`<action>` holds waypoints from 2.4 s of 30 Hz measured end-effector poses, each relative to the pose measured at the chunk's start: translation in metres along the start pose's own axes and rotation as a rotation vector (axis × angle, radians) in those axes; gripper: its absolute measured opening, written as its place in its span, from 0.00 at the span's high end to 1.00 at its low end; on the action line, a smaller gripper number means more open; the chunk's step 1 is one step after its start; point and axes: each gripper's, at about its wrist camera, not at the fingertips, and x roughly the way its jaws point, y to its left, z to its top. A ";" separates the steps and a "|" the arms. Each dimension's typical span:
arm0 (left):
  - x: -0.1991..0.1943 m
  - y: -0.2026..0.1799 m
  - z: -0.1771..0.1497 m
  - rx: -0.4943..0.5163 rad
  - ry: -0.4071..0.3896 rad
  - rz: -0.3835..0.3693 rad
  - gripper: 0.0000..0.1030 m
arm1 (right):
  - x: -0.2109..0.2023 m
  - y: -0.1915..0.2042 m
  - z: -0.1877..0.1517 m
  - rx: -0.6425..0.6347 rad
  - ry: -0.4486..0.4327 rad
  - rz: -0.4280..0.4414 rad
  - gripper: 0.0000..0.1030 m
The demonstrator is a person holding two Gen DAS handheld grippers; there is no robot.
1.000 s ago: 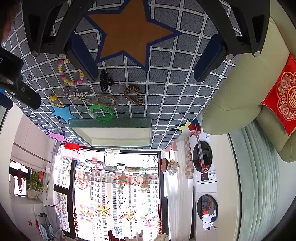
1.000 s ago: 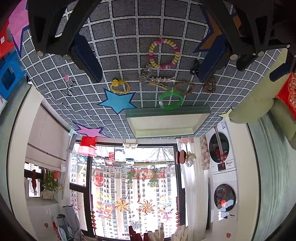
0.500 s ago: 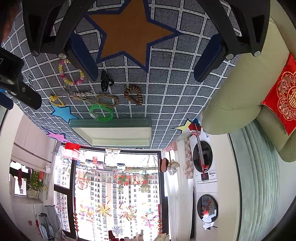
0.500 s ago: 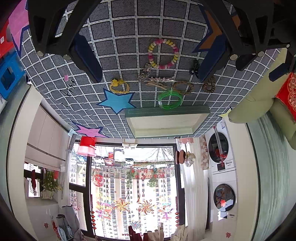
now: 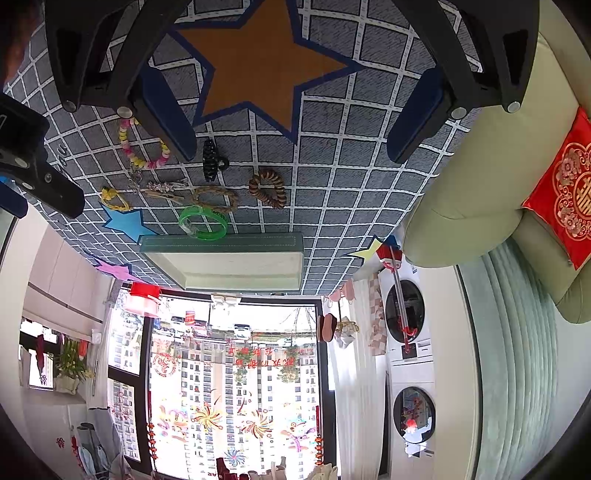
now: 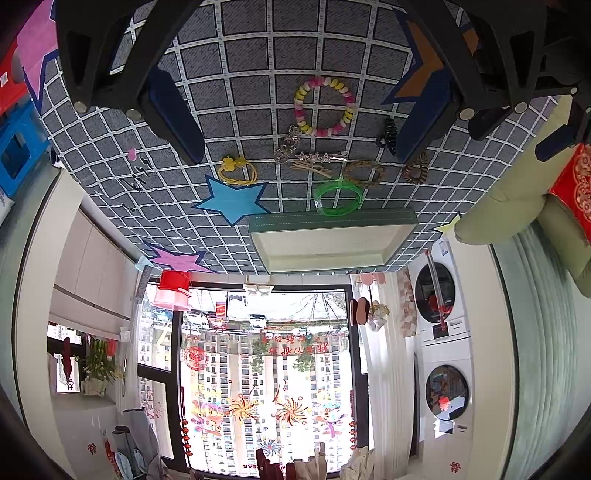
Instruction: Organize jewelry
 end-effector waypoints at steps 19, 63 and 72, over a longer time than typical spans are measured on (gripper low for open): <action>-0.002 -0.002 0.001 0.000 -0.003 0.000 0.00 | 0.000 0.003 0.002 0.001 -0.004 0.003 0.00; 0.104 -0.049 0.016 0.015 0.376 -0.204 0.05 | 0.122 -0.097 0.017 0.192 0.418 -0.044 0.00; 0.122 -0.066 0.009 0.043 0.412 -0.193 0.14 | 0.177 -0.098 0.018 0.186 0.498 -0.008 0.14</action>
